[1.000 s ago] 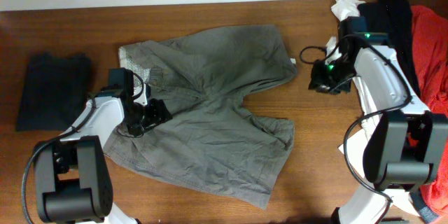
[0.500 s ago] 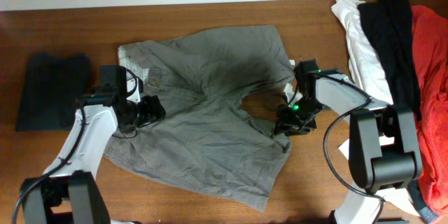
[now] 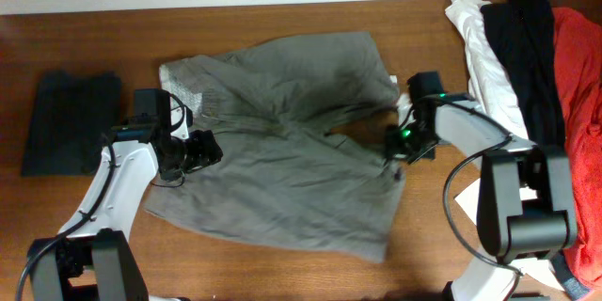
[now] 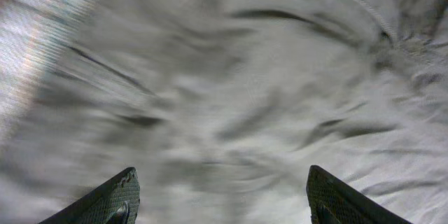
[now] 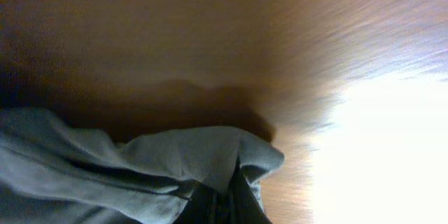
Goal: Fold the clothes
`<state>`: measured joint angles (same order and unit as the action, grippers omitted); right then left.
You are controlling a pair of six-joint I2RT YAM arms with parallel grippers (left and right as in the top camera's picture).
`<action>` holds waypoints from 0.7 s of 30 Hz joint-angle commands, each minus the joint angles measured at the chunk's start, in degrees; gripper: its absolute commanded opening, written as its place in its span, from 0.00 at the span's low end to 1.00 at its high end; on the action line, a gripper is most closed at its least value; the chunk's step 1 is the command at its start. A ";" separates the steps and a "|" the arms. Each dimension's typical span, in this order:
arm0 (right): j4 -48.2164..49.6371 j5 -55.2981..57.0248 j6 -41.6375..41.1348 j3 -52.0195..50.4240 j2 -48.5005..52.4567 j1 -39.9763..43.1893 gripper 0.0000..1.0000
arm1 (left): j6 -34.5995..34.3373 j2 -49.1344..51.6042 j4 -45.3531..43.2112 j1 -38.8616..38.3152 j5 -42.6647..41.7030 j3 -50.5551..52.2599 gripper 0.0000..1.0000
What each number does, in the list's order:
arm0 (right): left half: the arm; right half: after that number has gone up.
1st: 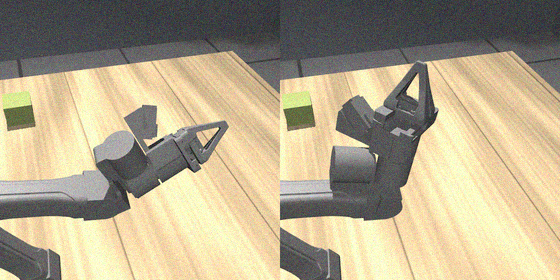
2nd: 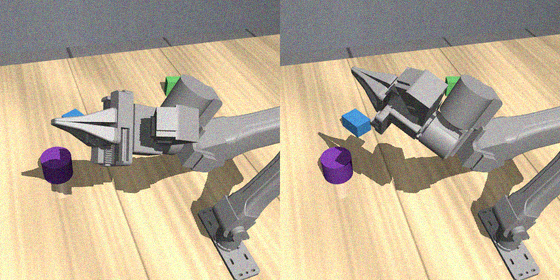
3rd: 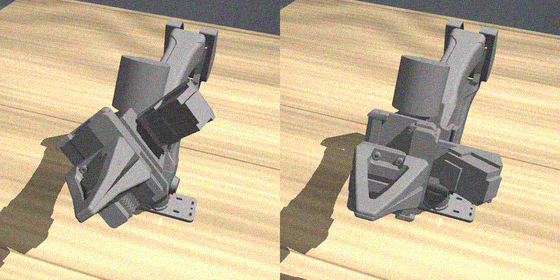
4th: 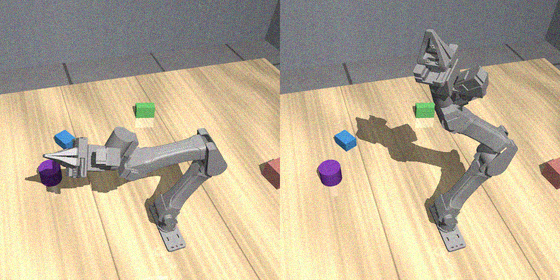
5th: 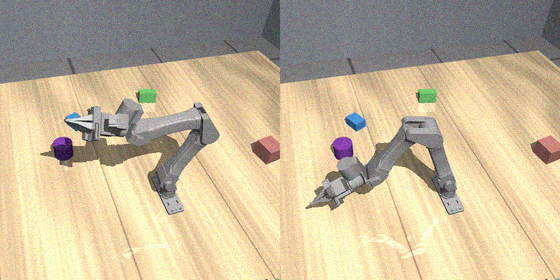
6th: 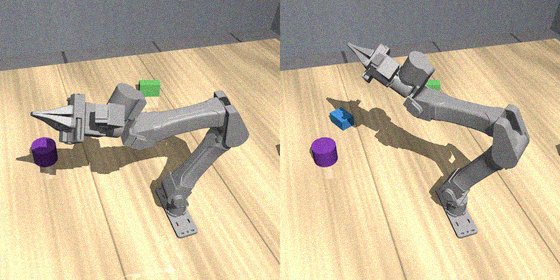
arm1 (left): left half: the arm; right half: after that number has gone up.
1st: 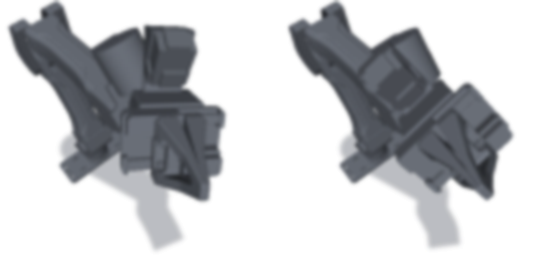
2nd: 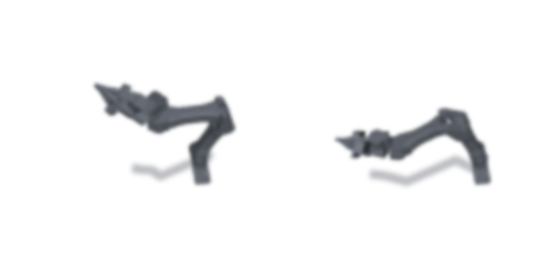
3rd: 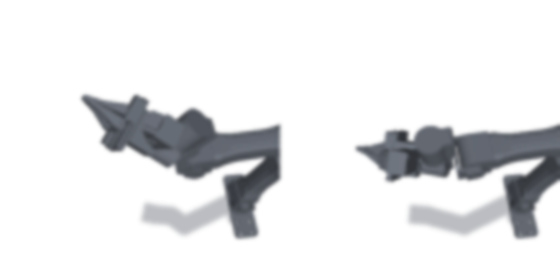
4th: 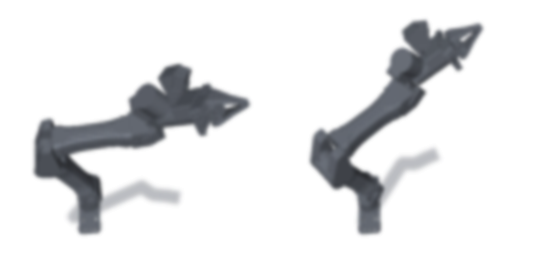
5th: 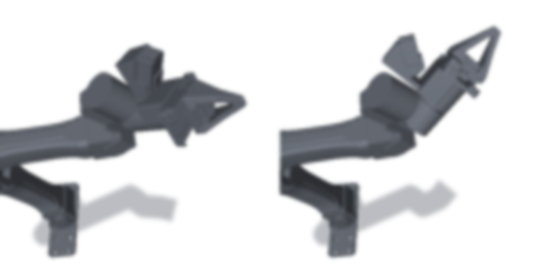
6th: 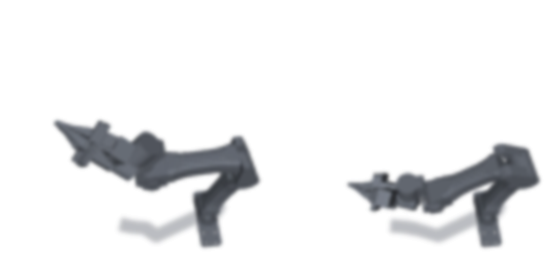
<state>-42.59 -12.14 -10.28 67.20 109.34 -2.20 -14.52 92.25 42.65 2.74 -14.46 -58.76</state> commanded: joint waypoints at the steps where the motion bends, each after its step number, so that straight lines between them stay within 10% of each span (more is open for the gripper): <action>1: 0.09 8.26 -0.42 7.80 1.38 5.35 0.06 | 0.92 -0.61 0.50 0.39 0.55 0.15 0.76; 3: -5.57 7.82 2.62 15.67 1.38 6.01 0.33 | 0.92 -0.61 1.60 0.39 0.55 0.15 0.76; 5: -8.98 7.91 3.02 17.66 1.38 5.55 0.39 | 0.92 -0.61 2.67 0.39 0.55 0.15 0.76; 21: -31.50 6.38 0.33 18.80 -7.26 5.27 0.37 | 1.36 -0.61 16.96 0.02 0.04 2.29 0.75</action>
<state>-72.93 -5.43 -9.02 86.56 105.36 3.31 -14.33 92.25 58.85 2.74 -14.28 -58.17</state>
